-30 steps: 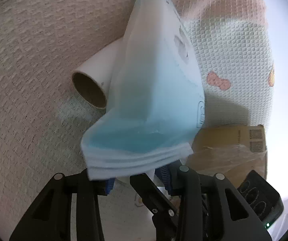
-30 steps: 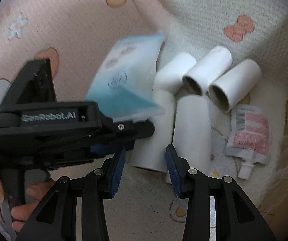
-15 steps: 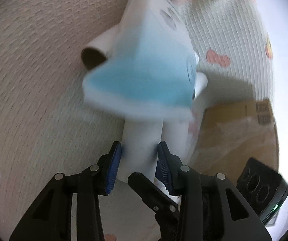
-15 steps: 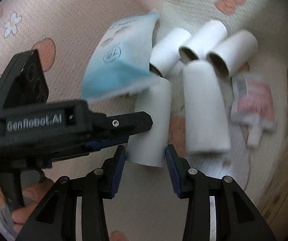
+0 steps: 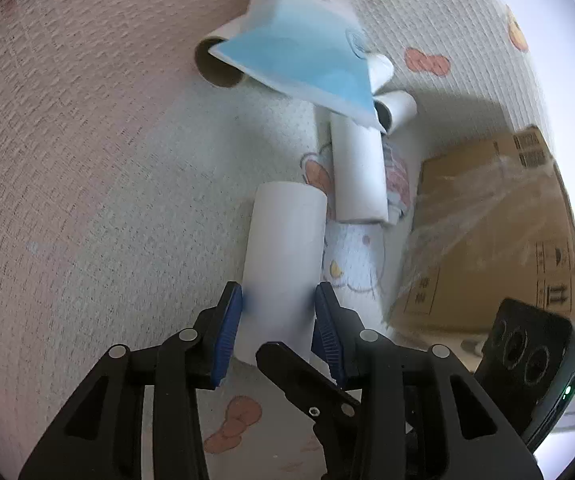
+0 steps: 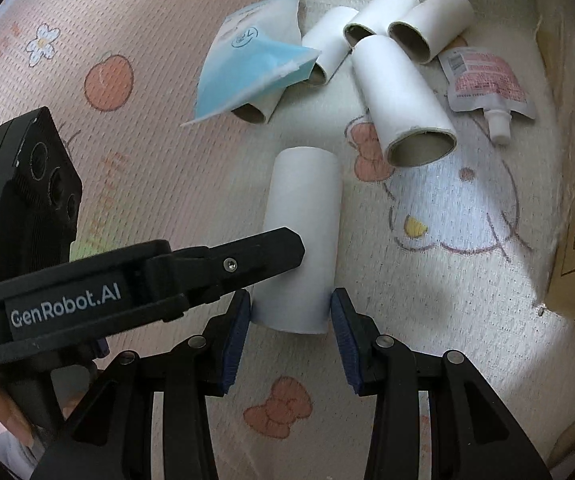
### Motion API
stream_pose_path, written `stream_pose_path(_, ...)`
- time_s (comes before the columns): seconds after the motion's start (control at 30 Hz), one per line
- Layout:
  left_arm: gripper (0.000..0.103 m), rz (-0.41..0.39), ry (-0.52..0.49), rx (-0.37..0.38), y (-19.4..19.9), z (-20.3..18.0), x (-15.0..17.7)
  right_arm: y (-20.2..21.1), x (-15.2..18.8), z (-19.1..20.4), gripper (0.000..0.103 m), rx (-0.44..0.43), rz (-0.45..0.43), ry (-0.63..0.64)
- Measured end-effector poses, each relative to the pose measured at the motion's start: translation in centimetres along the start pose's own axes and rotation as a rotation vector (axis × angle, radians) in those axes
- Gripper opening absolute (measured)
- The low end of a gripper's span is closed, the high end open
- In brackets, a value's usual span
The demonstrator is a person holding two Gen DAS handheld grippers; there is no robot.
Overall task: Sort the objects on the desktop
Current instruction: 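Close the right tool on a standing white tube while the left tool grips it, then lift the third tube with both tools and carry it over the box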
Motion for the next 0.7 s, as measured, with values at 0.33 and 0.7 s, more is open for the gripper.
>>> stream_pose_path(0.33,0.042,0.037,0.091,0.084,-0.6,0.6,-2.3,-0.5,-2.8,-0.9,0.038,-0.031,-0.044,-0.075)
stream_pose_path(0.7,0.041,0.029,0.065,0.094,-0.3,0.2,-2.3,-1.7,-3.7,-0.5,0.042,-0.053,0.010,-0.072)
Point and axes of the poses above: each gripper's, at about its wrist camera, not at the fingertips, and y roughly against the way its jaws point, z to its left, x to its underside, the point moved 9 cm from there along -y, roughly the way its jaws point, and after that the axes turned 5 degrees about y, right-handed, at the moved point
